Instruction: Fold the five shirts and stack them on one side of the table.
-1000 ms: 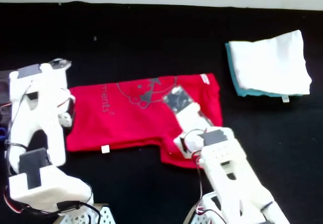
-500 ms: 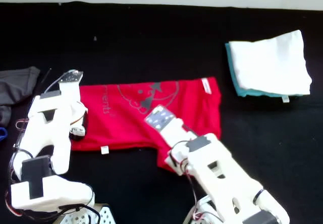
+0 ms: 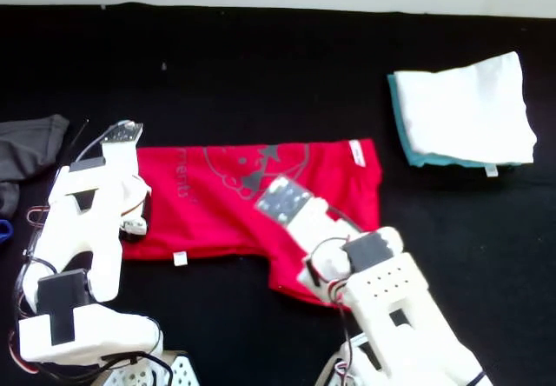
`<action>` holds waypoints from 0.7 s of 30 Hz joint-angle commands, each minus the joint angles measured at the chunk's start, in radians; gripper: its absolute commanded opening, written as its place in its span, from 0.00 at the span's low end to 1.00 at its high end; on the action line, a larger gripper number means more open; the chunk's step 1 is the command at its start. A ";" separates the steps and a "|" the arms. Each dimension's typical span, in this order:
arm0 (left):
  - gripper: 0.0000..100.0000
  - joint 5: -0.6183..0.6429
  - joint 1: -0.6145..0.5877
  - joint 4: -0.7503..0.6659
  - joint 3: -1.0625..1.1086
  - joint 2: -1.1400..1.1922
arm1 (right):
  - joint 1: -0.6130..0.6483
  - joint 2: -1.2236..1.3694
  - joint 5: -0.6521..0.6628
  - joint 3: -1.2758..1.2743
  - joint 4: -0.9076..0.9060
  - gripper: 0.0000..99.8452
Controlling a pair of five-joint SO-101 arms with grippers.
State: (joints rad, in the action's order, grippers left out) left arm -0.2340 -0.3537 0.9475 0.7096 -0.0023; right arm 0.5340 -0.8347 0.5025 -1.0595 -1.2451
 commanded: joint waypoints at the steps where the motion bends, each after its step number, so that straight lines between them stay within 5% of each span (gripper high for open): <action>1: 0.01 0.005 0.005 -0.035 0.002 0.005 | 0.087 -0.022 0.025 -0.031 -0.039 0.19; 21: 0.01 0.005 0.005 -0.035 0.002 0.005 | 0.111 -0.019 0.026 -0.317 0.251 0.22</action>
State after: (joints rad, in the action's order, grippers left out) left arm -0.2340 -0.3537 0.9475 0.7096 -0.0023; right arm 0.6429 -0.8470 0.5163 -1.3709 -1.0196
